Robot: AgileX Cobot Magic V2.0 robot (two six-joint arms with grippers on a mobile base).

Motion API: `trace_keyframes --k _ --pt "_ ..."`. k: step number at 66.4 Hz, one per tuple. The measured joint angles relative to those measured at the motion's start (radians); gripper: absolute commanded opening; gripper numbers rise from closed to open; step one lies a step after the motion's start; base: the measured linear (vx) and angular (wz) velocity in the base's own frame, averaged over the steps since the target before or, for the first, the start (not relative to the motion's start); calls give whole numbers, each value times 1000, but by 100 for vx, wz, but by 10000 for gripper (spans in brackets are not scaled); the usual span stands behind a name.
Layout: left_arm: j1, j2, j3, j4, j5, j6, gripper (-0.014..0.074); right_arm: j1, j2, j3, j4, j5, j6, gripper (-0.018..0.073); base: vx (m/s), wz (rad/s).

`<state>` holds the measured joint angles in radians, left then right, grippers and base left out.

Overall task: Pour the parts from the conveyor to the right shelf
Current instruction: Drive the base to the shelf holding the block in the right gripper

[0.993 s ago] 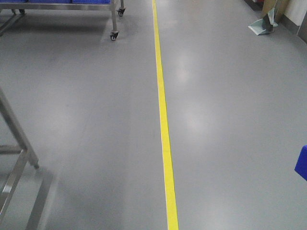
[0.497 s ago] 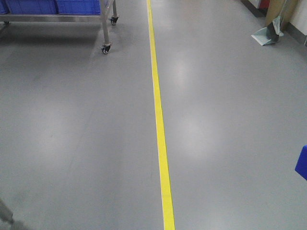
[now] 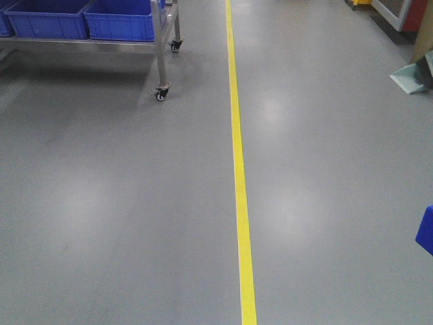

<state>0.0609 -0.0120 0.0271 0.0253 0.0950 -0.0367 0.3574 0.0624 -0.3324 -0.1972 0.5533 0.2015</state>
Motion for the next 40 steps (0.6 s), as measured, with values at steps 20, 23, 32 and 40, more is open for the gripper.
trace_keyframes --k 20,23,32,40 --pt "0 0 0 0 0 0 -6 0 0 0 0 0 0 -4 72 6" --pt "0 0 0 0 0 0 -6 0 0 0 0 0 0 -4 72 -2" --pt "0 0 0 0 0 0 -6 0 0 0 0 0 0 -4 71 -8" --pt "0 0 0 0 0 0 -6 0 0 0 0 0 0 -4 70 -11"
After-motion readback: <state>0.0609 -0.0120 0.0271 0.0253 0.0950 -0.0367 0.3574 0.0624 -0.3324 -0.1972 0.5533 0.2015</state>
